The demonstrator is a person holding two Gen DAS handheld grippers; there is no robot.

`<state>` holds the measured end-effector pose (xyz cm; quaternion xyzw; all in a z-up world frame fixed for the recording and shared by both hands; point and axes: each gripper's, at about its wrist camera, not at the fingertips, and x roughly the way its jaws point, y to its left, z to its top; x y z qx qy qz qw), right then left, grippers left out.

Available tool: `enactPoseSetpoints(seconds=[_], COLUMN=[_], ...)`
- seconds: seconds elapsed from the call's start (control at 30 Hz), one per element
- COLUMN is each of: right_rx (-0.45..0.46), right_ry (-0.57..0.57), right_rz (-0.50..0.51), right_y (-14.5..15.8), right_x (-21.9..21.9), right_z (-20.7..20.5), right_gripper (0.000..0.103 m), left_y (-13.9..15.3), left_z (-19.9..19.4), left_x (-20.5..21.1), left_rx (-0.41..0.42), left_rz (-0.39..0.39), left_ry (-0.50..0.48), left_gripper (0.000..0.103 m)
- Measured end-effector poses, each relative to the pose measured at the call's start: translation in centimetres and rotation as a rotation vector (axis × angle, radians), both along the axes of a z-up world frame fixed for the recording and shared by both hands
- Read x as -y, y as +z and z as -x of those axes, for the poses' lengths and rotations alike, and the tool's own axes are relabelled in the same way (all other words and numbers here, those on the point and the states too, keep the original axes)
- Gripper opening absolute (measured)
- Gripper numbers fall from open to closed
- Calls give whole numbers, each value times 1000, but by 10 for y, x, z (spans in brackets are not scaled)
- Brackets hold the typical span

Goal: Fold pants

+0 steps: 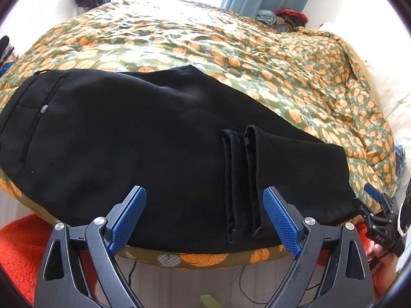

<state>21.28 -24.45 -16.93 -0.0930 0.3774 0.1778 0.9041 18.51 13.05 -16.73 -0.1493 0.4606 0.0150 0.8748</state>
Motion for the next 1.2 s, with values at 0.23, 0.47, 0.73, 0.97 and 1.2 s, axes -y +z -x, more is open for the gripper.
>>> enactPoseSetpoints(seconds=[0.23, 0.47, 0.73, 0.97, 1.2], right_rx=[-26, 25, 79, -1, -6], right_ry=[40, 37, -31, -26, 2], right_rz=[28, 43, -71, -34, -12], right_y=[-10, 6, 43, 17, 11], right_x=[-8, -4, 32, 21, 13], right_z=[5, 13, 35, 18, 21], right_gripper=[90, 90, 97, 97, 97], left_y=[-9, 14, -9, -11, -5], left_z=[21, 52, 125, 100, 92], left_x=[-37, -119, -257, -273, -274], left_rx=[-19, 77, 189, 178, 154], left_rz=[1, 78, 396, 430, 342], left_ry=[118, 301, 662, 585, 578], left_gripper=[93, 93, 81, 59, 20])
